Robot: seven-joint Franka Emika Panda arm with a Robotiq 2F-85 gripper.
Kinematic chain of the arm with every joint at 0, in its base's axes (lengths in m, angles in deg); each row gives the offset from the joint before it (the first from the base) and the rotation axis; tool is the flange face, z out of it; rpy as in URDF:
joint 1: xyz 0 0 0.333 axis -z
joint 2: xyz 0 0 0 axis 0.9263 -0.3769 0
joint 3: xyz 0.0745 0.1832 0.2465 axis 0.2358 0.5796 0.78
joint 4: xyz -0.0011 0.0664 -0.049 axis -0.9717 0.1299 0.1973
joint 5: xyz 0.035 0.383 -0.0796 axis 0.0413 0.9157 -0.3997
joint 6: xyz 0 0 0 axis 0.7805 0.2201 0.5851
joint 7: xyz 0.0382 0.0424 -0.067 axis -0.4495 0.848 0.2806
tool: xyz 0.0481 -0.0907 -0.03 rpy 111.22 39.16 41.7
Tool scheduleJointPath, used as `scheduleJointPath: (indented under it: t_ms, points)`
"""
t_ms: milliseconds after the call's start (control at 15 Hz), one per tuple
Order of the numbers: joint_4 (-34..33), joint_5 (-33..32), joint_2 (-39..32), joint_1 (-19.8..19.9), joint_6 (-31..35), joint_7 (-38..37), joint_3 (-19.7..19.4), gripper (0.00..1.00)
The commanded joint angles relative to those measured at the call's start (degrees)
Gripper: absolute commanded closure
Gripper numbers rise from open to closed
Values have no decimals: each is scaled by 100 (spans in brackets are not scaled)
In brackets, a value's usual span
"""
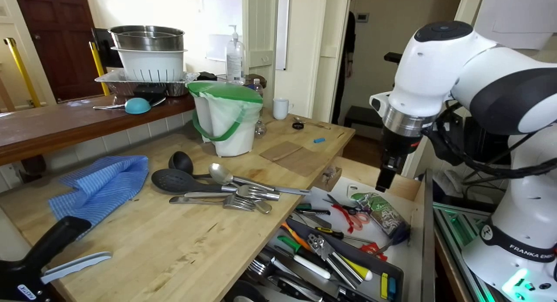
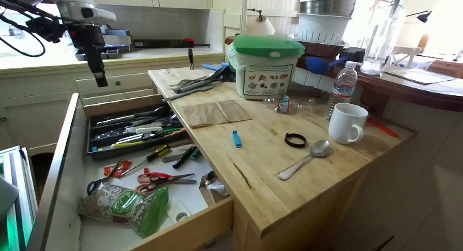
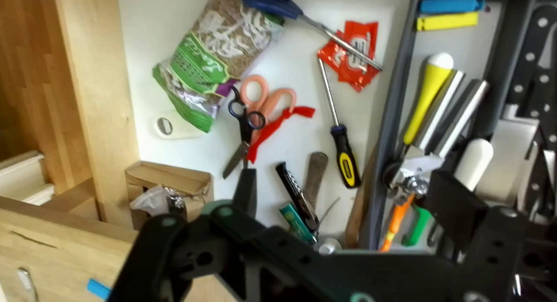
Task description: Move the black and grey ladle in the drawer to the left, pick up the plastic grey spatula from the table and put it in the drawer
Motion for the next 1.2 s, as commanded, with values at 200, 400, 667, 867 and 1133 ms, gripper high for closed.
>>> scheduleJointPath:
  t_ms: [200,400,667,867,1133]
  points:
    - [-895,779,-1095,261,1765,1925,-1179,0]
    - [-1384,1125,-1681,114,2093,2806,-1283,0]
    - [-2040,1311,-2509,42,1964,3132,-1159,0]
    - [-2295,1741,-2829,156,1833,3231,-1310,0]
    - [-2231,1576,-2824,267,1925,3021,-1293,0]
